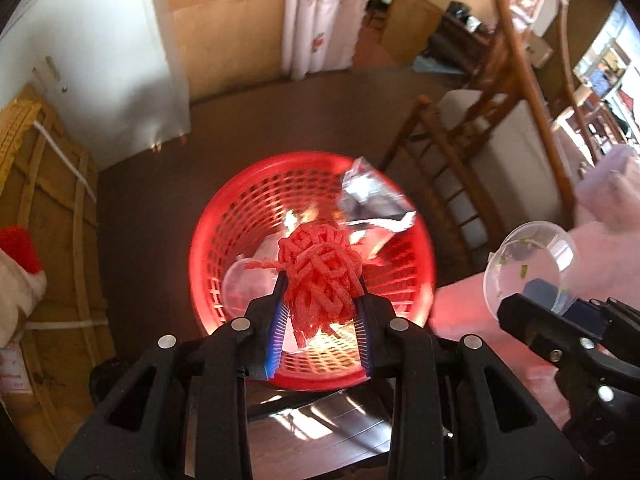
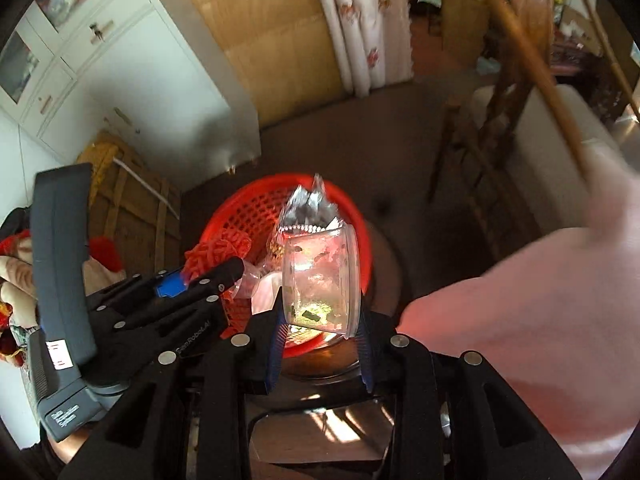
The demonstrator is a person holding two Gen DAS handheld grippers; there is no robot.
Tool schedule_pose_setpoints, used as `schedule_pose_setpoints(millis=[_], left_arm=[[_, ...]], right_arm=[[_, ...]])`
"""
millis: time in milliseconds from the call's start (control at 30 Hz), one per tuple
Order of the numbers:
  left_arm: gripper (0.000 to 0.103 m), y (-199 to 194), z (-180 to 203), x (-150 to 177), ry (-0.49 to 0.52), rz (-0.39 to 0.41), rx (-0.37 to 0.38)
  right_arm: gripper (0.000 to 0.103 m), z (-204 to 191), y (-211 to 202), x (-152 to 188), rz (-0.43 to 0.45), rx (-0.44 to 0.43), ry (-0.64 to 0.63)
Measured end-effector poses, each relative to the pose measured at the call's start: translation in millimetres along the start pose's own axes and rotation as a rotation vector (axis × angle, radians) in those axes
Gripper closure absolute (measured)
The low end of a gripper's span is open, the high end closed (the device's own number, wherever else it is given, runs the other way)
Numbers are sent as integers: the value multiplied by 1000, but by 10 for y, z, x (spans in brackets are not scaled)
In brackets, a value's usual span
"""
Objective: Collect trash
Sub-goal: 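Carry the net and cup over to the red basket with both grippers, then open both grippers to drop the net and cup into the basket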
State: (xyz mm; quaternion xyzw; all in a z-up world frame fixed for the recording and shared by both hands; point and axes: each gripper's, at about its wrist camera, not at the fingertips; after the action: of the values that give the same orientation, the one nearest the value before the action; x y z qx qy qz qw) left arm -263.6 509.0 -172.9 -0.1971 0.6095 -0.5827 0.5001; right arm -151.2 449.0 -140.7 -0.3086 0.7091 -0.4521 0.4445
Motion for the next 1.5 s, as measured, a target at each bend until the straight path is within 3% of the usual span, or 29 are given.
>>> schedule_pose_setpoints(millis=[400, 933, 1000, 1267, 1500], left_arm=[[72, 479, -254, 42, -12, -69, -76], [68, 586, -209, 15, 12, -63, -112], [67, 575, -206, 13, 12, -62, -107], [33, 385, -216, -15, 6, -19, -105], [30, 133, -170, -7, -1, 34, -138]], right_arm=[[72, -63, 782, -4, -117, -50, 2], [71, 66, 1073, -28, -163, -93, 47], [64, 52, 1060, -29, -155, -95, 39], [58, 107, 836, 6, -113, -87, 61], [47, 94, 547, 104, -70, -63, 39]])
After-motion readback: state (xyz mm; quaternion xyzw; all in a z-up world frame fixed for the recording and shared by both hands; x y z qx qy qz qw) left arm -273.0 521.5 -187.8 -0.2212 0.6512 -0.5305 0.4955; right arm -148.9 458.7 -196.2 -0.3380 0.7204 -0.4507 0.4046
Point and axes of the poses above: each gripper's, at about its wrist camera, not at the fingertips, and y roughly the way its jaws point, z to its right, x to its underside, and after that the axes turned 3 degrees about x, right-handed
